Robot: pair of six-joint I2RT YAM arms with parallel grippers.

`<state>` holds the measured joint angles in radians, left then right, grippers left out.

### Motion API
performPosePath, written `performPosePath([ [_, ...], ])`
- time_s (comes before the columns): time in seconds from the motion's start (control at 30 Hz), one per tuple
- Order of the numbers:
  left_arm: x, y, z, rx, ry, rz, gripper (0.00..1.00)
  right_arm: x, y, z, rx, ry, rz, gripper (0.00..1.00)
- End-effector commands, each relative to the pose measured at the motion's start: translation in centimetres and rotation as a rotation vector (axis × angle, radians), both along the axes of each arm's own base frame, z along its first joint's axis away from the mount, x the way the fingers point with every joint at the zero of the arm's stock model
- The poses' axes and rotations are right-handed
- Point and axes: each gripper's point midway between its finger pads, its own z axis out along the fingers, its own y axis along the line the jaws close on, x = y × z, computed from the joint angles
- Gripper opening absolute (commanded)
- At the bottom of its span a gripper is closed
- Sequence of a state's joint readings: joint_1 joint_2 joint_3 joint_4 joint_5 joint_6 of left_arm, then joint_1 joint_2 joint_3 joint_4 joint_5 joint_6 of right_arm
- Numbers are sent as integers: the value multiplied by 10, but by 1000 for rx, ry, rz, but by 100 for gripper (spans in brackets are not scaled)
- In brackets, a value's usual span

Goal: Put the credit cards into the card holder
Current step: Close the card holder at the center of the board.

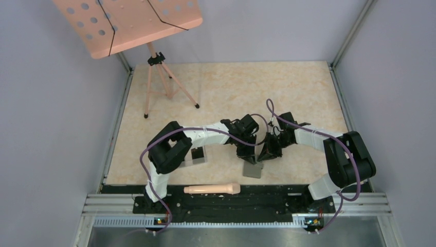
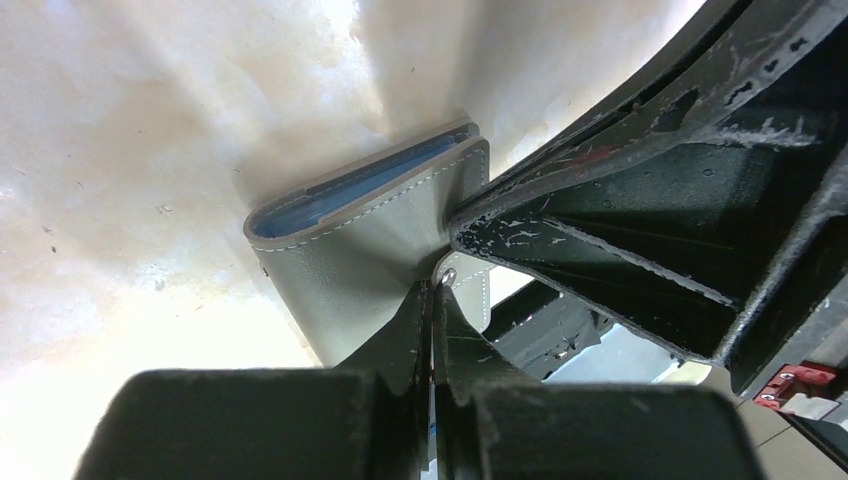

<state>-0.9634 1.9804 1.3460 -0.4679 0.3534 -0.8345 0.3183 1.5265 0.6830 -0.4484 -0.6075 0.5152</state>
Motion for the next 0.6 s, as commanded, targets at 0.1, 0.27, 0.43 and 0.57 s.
performPosePath([
  [0.1, 0, 0, 13, -4, -27, -17, 0, 9, -2, -3, -25, -46, 17, 0],
  [0.27, -5, 3, 10, 1, -17, -19, 0, 9, -2, -3, -26, -49, 20, 0],
  [0.43, -9, 2, 5, 5, 6, -30, 0, 10, -2, -1, -25, -52, 20, 0],
  [0.57, -11, 2, 6, 3, 7, -37, 0, 12, -1, 2, -22, -63, 22, 0],
])
